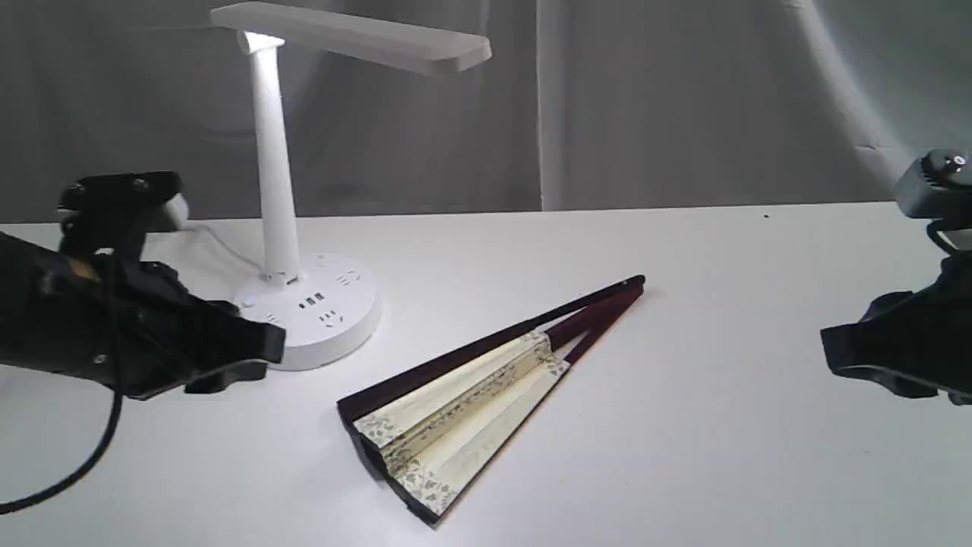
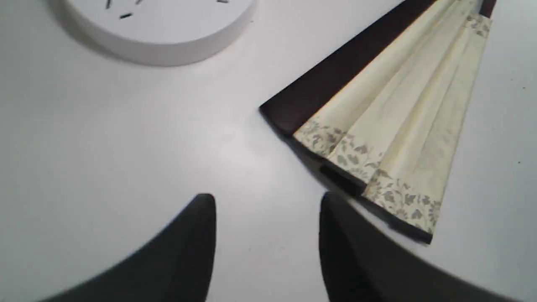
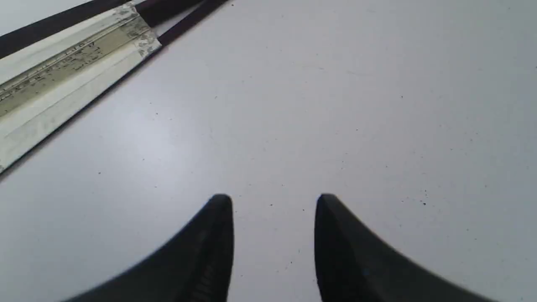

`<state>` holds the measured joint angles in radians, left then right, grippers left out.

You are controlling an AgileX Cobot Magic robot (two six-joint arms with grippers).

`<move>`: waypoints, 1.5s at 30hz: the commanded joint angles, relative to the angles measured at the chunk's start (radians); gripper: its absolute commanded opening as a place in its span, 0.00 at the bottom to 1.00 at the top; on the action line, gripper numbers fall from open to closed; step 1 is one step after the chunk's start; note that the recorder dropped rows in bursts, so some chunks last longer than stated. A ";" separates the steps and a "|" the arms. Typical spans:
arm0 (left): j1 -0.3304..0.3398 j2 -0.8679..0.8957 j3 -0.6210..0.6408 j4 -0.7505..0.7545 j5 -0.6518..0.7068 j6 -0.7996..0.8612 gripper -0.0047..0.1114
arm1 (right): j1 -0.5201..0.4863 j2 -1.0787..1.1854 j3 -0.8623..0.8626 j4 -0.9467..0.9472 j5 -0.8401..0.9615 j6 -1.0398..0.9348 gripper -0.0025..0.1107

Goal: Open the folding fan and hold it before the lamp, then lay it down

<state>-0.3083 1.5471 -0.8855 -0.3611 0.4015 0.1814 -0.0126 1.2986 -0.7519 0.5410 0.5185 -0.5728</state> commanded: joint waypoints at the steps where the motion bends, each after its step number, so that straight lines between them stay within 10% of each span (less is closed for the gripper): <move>1: -0.064 0.040 -0.005 0.005 -0.110 0.009 0.39 | 0.004 0.000 -0.007 0.006 0.005 -0.006 0.31; 14: -0.191 0.242 -0.159 0.003 -0.108 -0.001 0.39 | 0.004 0.000 -0.007 0.021 0.005 -0.004 0.31; 45: -0.253 0.538 -0.260 0.001 -0.348 0.036 0.51 | 0.004 0.000 -0.007 0.047 0.021 -0.002 0.31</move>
<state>-0.5563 2.0789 -1.1387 -0.3580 0.0600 0.2161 -0.0126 1.2986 -0.7519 0.5802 0.5386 -0.5728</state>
